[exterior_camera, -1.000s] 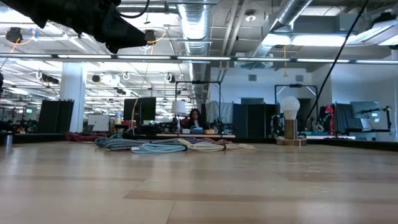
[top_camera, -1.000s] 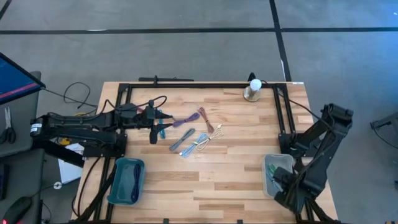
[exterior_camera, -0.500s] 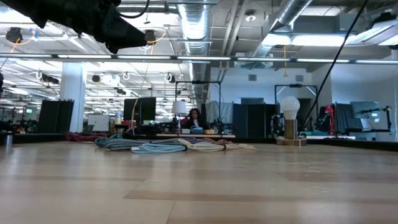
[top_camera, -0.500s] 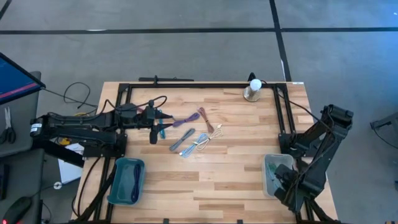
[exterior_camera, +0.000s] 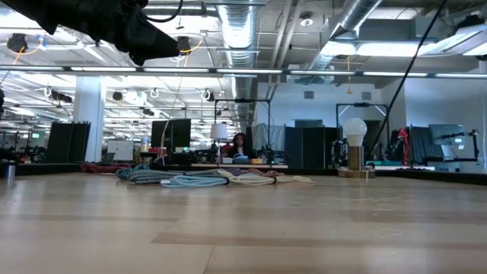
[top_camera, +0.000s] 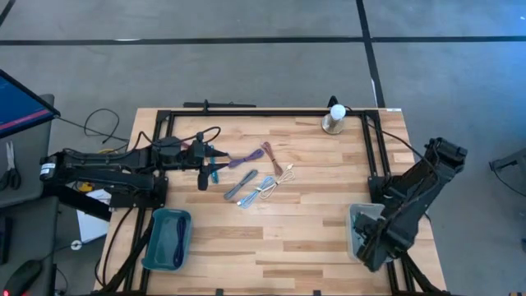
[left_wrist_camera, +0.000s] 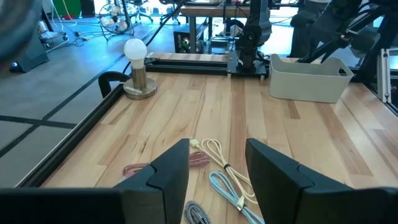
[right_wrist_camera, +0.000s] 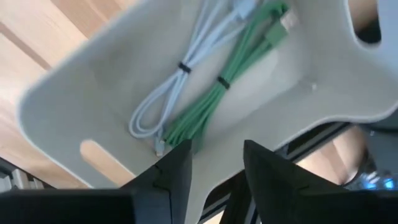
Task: Pick & Place USB Port
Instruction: Put the pink patterned USB cable into the blue bin
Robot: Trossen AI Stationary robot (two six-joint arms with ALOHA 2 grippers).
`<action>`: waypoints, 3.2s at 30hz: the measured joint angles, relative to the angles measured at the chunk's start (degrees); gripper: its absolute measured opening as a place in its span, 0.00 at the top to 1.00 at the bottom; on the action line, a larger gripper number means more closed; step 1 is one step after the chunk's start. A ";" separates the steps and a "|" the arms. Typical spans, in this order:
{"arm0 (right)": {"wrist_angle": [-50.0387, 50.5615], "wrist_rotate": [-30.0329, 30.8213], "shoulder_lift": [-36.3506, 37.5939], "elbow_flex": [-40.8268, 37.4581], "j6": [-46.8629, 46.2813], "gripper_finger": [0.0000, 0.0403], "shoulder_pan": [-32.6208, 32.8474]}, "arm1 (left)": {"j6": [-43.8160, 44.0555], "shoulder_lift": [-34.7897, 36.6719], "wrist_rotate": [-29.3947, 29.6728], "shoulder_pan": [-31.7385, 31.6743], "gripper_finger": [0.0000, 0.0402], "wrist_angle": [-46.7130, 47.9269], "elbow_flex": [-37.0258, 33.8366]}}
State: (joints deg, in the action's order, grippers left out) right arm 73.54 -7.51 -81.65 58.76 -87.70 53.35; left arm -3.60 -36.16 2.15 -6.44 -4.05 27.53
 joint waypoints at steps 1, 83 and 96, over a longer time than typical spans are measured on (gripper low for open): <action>0.00 0.00 0.00 0.00 2.18 0.67 -1.25 | 0.00 -0.01 0.00 -0.02 0.61 0.00 0.00; -34.45 17.29 -0.22 3.18 73.28 0.72 -56.15 | -0.42 16.22 25.27 -0.02 0.61 29.16 0.02; -36.48 17.27 -0.22 2.03 73.28 0.72 -56.29 | 2.09 16.20 34.37 -0.02 0.61 29.40 0.02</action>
State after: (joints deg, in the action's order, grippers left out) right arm 37.06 9.76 -81.87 60.80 -14.41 -2.94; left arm -1.50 -19.97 36.52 -6.46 25.34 27.55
